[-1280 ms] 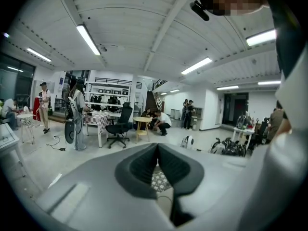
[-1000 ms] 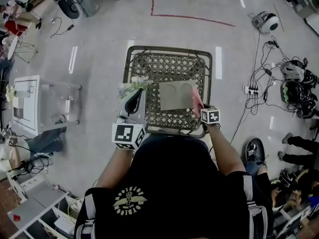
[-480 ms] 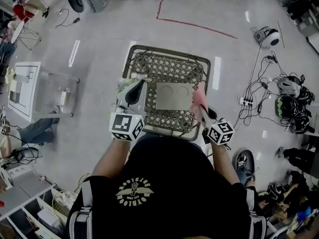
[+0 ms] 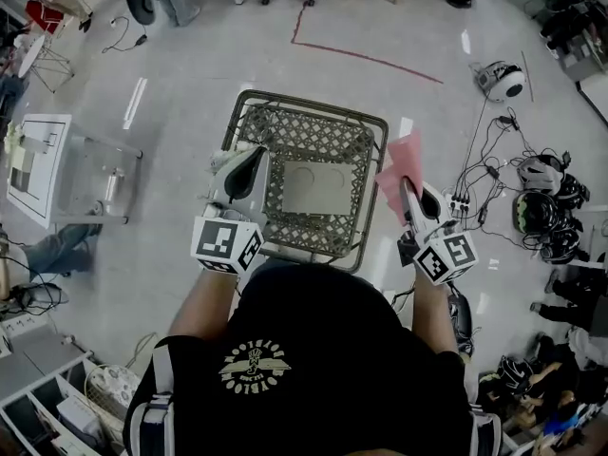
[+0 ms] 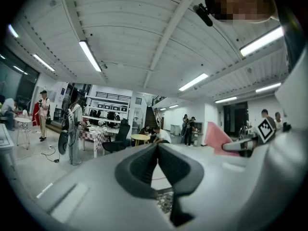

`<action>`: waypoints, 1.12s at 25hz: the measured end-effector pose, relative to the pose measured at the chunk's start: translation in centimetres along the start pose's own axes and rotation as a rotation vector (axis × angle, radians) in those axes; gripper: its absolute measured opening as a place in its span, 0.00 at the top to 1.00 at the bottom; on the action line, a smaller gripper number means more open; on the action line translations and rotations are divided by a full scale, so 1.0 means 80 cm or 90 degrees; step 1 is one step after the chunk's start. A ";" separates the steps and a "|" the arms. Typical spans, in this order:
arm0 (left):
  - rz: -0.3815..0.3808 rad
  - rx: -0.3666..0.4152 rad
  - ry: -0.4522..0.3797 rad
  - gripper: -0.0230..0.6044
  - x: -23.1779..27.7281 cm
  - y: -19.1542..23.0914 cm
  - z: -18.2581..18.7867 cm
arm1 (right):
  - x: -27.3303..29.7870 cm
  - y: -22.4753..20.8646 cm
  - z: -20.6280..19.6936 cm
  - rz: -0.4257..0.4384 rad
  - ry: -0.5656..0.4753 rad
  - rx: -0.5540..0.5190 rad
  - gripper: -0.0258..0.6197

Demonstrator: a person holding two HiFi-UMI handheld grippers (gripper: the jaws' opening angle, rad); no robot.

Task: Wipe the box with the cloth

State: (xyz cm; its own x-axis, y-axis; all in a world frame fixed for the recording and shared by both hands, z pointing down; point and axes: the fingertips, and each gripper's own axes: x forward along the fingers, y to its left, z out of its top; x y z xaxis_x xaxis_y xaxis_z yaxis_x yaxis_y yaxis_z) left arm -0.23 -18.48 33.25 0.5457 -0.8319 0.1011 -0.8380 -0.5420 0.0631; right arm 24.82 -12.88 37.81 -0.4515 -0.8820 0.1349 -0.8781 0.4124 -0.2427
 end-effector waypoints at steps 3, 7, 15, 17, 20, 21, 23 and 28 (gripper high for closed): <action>0.003 0.013 -0.014 0.96 -0.006 -0.006 0.014 | -0.007 0.004 0.045 0.000 -0.035 -0.038 0.94; 0.007 0.017 -0.025 0.96 -0.013 -0.011 0.028 | -0.021 0.012 0.089 0.004 -0.080 -0.074 0.94; 0.014 0.021 -0.033 0.96 -0.024 -0.025 0.042 | -0.035 0.013 0.106 0.009 -0.100 -0.093 0.94; 0.015 0.020 -0.034 0.96 -0.026 -0.025 0.045 | -0.035 0.009 0.102 0.005 -0.096 -0.095 0.94; 0.016 0.028 -0.029 0.96 -0.027 -0.028 0.046 | -0.035 0.007 0.094 -0.001 -0.092 -0.100 0.94; 0.015 0.029 -0.027 0.96 -0.027 -0.029 0.047 | -0.035 0.006 0.093 -0.002 -0.092 -0.097 0.94; 0.012 0.033 -0.026 0.96 -0.028 -0.031 0.049 | -0.035 0.007 0.092 -0.004 -0.093 -0.093 0.94; 0.008 0.041 -0.017 0.96 -0.028 -0.028 0.048 | -0.034 0.011 0.089 -0.008 -0.091 -0.087 0.94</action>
State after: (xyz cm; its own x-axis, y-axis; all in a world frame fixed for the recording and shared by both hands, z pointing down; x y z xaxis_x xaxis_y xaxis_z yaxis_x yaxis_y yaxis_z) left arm 0.47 -15.85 29.05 0.5359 -0.8409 0.0752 -0.8433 -0.5375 -0.0018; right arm 26.43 -11.72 30.38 -0.4220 -0.9066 -0.0038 -0.9012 0.4199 -0.1077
